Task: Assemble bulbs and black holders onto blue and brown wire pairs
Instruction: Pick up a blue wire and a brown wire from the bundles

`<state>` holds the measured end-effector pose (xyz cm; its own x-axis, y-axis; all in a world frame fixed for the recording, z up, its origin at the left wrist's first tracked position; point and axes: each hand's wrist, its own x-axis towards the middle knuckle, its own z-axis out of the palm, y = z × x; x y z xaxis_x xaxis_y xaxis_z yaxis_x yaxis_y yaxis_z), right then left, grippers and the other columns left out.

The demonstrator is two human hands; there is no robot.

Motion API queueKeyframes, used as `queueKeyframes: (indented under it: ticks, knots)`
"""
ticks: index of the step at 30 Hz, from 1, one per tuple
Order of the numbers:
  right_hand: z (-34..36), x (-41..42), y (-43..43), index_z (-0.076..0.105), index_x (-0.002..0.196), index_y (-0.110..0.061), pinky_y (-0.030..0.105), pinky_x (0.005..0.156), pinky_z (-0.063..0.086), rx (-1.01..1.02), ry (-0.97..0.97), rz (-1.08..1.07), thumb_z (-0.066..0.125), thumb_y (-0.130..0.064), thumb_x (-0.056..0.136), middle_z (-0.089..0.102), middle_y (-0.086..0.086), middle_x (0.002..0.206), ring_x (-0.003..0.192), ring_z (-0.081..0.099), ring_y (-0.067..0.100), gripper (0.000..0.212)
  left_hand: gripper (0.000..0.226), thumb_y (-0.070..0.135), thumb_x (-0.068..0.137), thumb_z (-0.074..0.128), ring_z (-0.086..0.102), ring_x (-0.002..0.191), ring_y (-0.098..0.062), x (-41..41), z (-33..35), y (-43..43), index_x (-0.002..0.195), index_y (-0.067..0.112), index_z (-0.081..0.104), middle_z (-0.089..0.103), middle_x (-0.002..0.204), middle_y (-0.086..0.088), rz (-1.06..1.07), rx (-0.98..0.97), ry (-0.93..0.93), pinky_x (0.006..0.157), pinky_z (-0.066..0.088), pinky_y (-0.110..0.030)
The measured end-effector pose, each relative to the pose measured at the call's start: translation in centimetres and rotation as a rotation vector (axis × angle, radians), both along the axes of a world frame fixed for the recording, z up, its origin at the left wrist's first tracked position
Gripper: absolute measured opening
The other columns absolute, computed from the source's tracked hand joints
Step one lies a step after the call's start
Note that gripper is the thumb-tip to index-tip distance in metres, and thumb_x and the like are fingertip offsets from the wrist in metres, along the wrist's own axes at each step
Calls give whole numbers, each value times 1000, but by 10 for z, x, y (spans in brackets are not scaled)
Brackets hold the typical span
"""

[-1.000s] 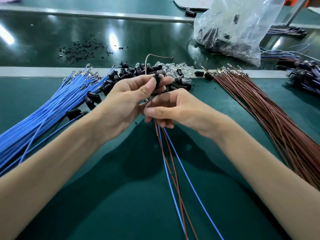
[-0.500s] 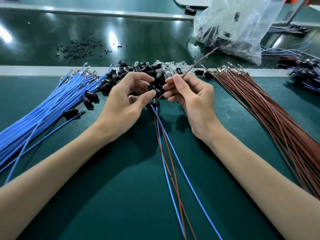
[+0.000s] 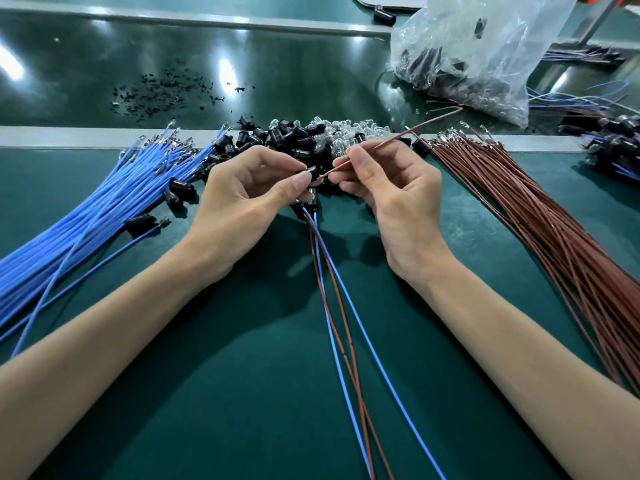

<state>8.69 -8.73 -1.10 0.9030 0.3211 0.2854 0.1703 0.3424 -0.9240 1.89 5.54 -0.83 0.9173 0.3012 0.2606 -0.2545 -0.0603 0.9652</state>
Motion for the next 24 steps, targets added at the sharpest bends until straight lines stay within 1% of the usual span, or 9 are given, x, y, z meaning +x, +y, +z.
queueKeyframes:
  ticks: [3, 6, 12, 14, 17, 19, 21, 23, 24]
  knots:
    - [0, 0, 0, 62, 83, -10, 17, 64, 52, 12, 0, -22, 58, -1, 93, 71, -1, 73, 66, 70, 11, 14, 6, 8, 83, 63, 68, 68, -5, 0, 0, -1, 85, 11, 58, 73, 74, 9, -25, 3, 4, 68, 49, -12]
    - [0, 2, -1, 62, 83, -10, 18, 64, 52, 22, -3, -45, 58, -2, 93, 71, -1, 72, 66, 70, 12, 13, 10, 2, 88, 58, 68, 68, -4, -1, 0, -1, 85, 11, 57, 74, 76, 8, -42, 14, 3, 67, 48, -11]
    - [-1, -1, -1, 62, 85, -9, 17, 64, 51, -51, -78, 4, 59, 0, 92, 72, -2, 74, 68, 70, 11, 12, 5, 8, 86, 60, 66, 67, -4, -1, 1, -2, 88, 12, 58, 71, 70, 11, -45, 48, 23, 70, 48, -12]
    - [-1, -2, 0, 64, 84, -10, 16, 65, 51, -73, -91, 8, 61, 2, 90, 72, -4, 73, 67, 69, 9, 14, 11, 11, 83, 61, 67, 70, -4, -3, 2, -2, 94, 11, 60, 72, 74, 9, -61, 53, 38, 71, 48, -13]
    - [-1, -2, 0, 66, 83, -13, 15, 66, 51, -84, -97, 24, 62, 4, 88, 72, -5, 72, 67, 67, 6, 18, 25, 21, 75, 65, 70, 84, -9, -4, 1, -5, 98, 12, 65, 74, 89, 3, -86, 112, 83, 79, 55, -23]
    - [-2, -2, 0, 67, 82, -13, 15, 67, 51, -97, -119, 20, 63, 4, 87, 71, -5, 71, 67, 67, 5, 18, 22, 24, 73, 69, 69, 89, -13, -5, 0, -7, 94, 17, 68, 74, 92, -2, -68, 219, 101, 85, 54, -31]
    - [-3, -2, 0, 67, 80, -16, 16, 66, 50, -151, -162, -6, 65, 1, 86, 69, -7, 70, 66, 65, 5, 18, 14, 16, 79, 71, 65, 76, 0, -4, -2, -7, 92, 21, 69, 73, 84, 10, -64, 260, 73, 71, 53, -17]
    - [-4, -1, 0, 67, 77, -22, 17, 66, 49, -226, -205, -33, 67, -4, 86, 67, -11, 68, 65, 62, 4, 20, 19, 6, 82, 70, 54, 58, 12, -3, -3, -6, 94, 21, 69, 67, 68, 21, -34, 287, 45, 56, 39, -3]
    - [-4, 0, 0, 68, 76, -24, 19, 66, 48, -258, -218, -41, 69, -7, 85, 67, -13, 69, 66, 60, 3, 19, 20, 5, 83, 69, 51, 54, 13, -3, -4, -6, 96, 20, 68, 66, 67, 22, -13, 297, 39, 54, 36, -2]
